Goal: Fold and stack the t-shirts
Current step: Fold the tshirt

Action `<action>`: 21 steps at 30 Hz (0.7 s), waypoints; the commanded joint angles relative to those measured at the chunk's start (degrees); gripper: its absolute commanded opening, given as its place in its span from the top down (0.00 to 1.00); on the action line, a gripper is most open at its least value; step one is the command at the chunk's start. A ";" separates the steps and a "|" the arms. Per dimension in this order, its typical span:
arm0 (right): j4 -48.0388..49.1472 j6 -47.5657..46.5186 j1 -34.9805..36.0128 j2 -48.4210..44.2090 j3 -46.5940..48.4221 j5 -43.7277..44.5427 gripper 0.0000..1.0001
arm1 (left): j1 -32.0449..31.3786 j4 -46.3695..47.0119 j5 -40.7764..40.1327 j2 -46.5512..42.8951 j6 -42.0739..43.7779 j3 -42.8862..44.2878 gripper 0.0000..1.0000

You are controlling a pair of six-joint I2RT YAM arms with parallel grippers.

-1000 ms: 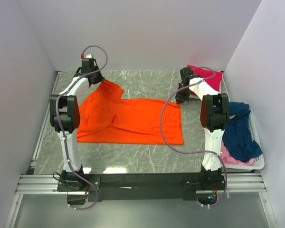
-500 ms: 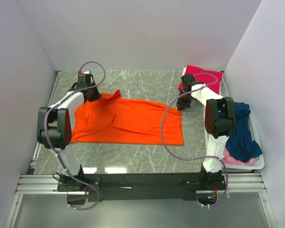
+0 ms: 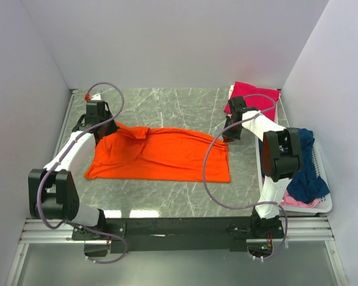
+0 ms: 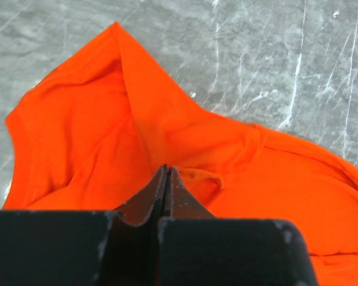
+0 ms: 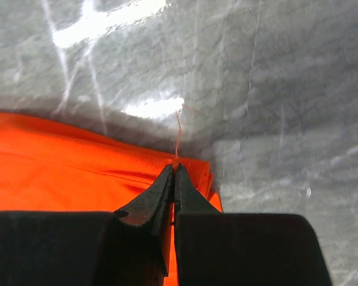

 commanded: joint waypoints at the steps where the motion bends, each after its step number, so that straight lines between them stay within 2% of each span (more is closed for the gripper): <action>1: 0.96 -0.32 0.63 -5.38 -0.59 1.47 1.00 | -0.19 -1.55 -2.22 -3.98 -1.30 -1.56 1.00; 21: 2.10 0.48 3.18 -13.64 -9.46 1.47 1.00 | 2.01 -10.95 -6.35 -19.98 -10.35 -7.18 1.00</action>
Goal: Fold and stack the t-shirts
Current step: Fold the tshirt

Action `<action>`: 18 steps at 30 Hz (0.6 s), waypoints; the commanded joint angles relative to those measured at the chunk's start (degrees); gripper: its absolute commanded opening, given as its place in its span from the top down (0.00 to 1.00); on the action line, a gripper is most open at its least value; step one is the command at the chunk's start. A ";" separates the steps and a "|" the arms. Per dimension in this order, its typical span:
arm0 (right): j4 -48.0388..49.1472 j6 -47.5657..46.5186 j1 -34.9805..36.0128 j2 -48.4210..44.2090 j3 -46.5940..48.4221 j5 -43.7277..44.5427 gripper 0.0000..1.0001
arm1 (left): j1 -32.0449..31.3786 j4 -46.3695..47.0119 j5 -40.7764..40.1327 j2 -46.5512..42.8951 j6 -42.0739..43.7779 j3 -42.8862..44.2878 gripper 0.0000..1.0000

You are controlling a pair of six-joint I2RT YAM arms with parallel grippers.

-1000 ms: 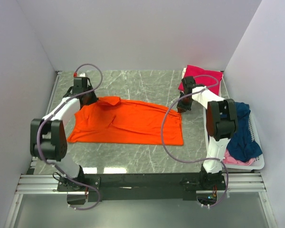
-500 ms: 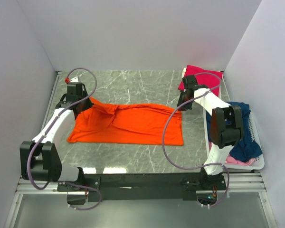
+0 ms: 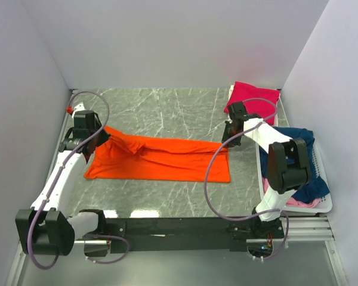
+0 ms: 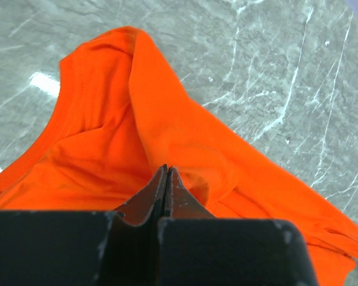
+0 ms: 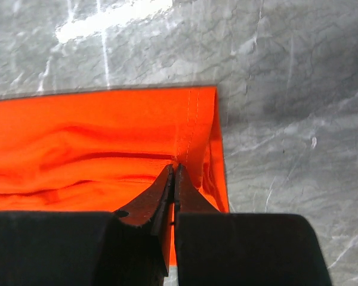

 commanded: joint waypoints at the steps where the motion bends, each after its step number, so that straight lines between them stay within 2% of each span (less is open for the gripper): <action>1: 1.34 0.24 0.67 -4.07 -0.87 0.86 1.00 | 0.50 -2.23 -2.36 -3.00 -1.99 -1.24 1.00; 18: -0.16 0.23 1.90 -7.68 -6.24 2.79 1.00 | 1.56 -8.47 -4.64 -10.03 -5.68 -3.26 1.00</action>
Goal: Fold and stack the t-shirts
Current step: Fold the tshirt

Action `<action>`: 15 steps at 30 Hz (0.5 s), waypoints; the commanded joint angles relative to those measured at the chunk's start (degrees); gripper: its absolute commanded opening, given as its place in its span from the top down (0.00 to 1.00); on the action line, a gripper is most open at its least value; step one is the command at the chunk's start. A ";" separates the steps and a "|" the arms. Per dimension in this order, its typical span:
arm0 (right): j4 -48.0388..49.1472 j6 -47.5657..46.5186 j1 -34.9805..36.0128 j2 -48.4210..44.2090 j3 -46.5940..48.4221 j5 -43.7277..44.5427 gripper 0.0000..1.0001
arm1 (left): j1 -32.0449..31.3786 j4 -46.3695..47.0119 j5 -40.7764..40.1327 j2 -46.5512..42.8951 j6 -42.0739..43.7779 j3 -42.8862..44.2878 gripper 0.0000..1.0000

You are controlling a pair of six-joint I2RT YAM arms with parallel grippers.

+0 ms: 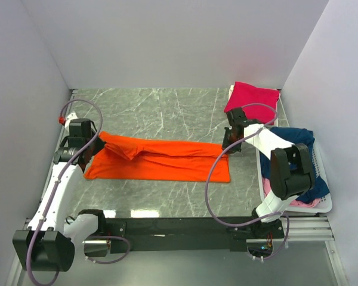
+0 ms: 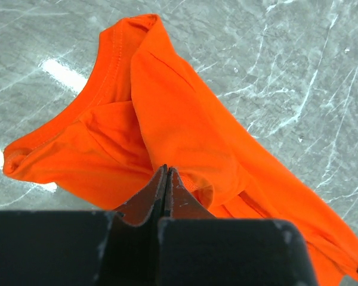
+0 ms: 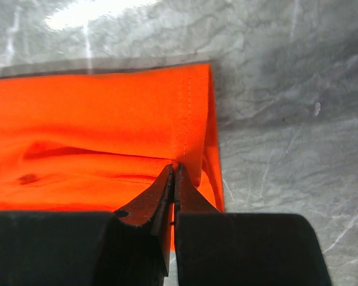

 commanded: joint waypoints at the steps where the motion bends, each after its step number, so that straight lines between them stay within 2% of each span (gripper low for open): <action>1: -0.64 0.19 0.41 -3.15 -0.79 2.75 1.00 | 0.40 -1.55 -1.45 -2.08 -1.87 -0.95 1.00; 7: -3.70 -0.25 0.50 -1.57 -0.27 6.71 1.00 | 0.40 -4.45 -0.93 -2.96 -4.51 -3.32 1.00; 10: -4.59 -1.04 0.59 -2.35 -0.44 6.71 0.69 | 0.40 -8.04 0.22 -4.53 -7.40 -4.29 0.82; 12: -5.03 -1.21 0.76 -3.85 -0.88 7.14 0.61 | 0.40 -11.99 -0.22 -6.38 -8.46 -4.29 0.67; 15: -5.56 -1.74 1.73 -6.93 -0.80 8.28 0.53 | 0.40 -15.43 -1.97 -10.86 -9.96 -4.29 0.52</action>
